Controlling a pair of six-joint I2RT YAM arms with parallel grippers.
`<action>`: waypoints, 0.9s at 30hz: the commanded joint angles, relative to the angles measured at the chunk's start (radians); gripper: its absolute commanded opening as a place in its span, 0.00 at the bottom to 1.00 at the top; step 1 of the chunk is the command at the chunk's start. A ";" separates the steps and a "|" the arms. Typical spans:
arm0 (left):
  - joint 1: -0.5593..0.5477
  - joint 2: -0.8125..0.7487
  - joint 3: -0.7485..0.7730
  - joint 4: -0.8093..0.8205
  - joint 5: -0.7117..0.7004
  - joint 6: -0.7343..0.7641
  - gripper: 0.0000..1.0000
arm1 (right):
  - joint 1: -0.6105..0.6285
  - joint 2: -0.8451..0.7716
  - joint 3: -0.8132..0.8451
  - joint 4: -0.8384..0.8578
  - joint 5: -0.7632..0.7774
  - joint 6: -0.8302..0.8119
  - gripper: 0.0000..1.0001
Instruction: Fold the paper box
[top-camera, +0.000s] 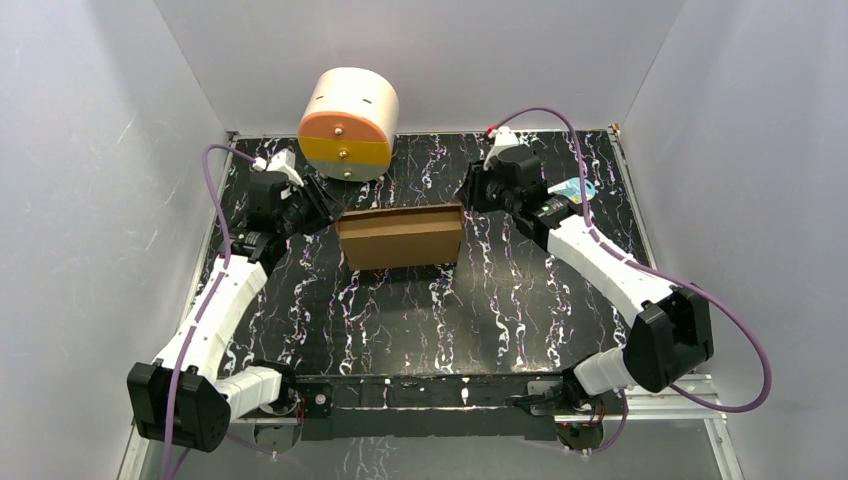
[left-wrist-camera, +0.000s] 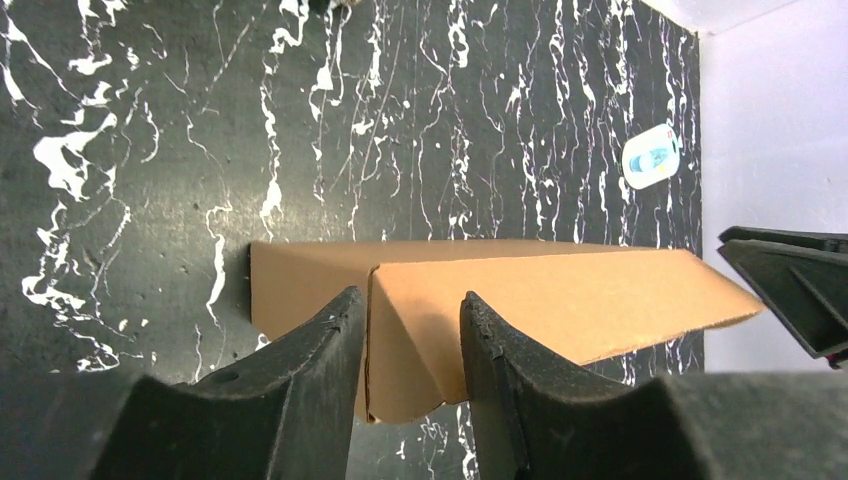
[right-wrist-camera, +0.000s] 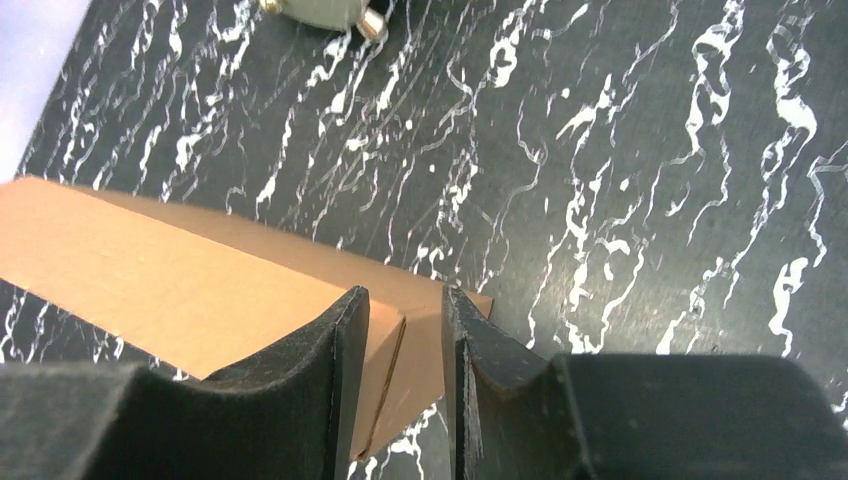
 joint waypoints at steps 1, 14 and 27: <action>0.001 -0.037 -0.067 -0.015 0.067 -0.017 0.38 | 0.000 -0.036 -0.067 0.049 -0.041 0.014 0.40; 0.001 -0.098 -0.155 -0.007 0.029 -0.025 0.52 | -0.008 -0.105 -0.136 0.076 -0.025 0.024 0.46; 0.001 -0.191 -0.173 -0.072 -0.032 -0.037 0.67 | 0.027 -0.191 -0.214 -0.007 -0.410 -0.234 0.70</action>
